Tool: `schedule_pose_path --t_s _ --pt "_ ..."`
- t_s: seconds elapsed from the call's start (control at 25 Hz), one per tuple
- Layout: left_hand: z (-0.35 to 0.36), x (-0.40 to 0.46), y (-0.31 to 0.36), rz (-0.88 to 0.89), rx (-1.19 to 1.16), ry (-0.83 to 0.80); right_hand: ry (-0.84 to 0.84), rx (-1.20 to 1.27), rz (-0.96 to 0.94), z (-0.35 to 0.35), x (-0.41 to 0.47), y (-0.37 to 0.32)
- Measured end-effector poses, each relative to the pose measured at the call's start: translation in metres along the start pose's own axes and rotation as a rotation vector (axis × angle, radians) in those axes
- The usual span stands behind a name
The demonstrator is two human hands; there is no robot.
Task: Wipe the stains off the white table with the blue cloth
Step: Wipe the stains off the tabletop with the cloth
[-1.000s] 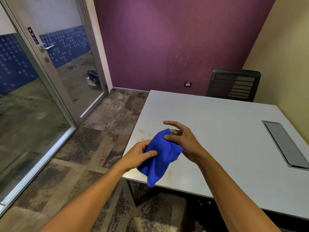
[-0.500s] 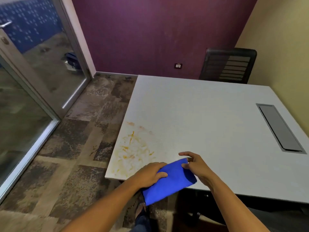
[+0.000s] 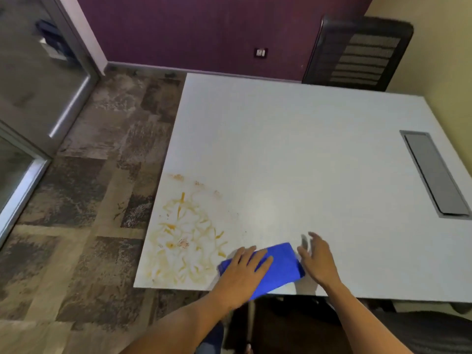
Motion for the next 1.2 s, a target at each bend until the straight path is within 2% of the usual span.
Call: schedule_pose_path --t_s 0.08,0.12,0.2,0.24,0.4,0.48,0.72,1.2 --pt "0.029 -0.008 0.033 0.103 -0.005 0.01 0.099 -0.122 -0.016 0.0 0.008 0.015" --pt "0.042 -0.01 0.041 0.125 -0.006 0.032 0.107 -0.166 0.037 0.005 0.013 0.026" --pt "0.057 -0.007 0.038 0.081 0.021 0.083 0.035 -0.205 0.204 0.025 0.02 0.049" --pt "0.062 -0.005 0.031 0.032 0.038 0.056 -0.016 -0.231 0.259 0.037 0.022 0.057" --pt "0.073 0.008 0.02 0.041 0.074 -0.053 -0.112 -0.3 0.316 0.055 0.029 0.063" --pt "0.074 0.018 0.021 0.025 0.042 -0.045 -0.14 -0.298 0.344 0.056 0.029 0.065" --pt "0.036 0.072 -0.008 -0.157 -0.022 0.012 -0.165 -0.257 0.363 0.05 0.028 0.067" --pt "-0.023 0.136 -0.103 -0.381 -0.041 0.06 -0.275 -0.317 0.465 0.049 0.024 0.059"
Point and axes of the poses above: each hand's wrist, its own x-axis towards the middle knuckle, its own z-axis out of the palm, y = z × x, the point moved 10 cm from there along x, towards the middle knuckle, and after that the axes turned 4 degrees about -x, right-handed, at the moved point
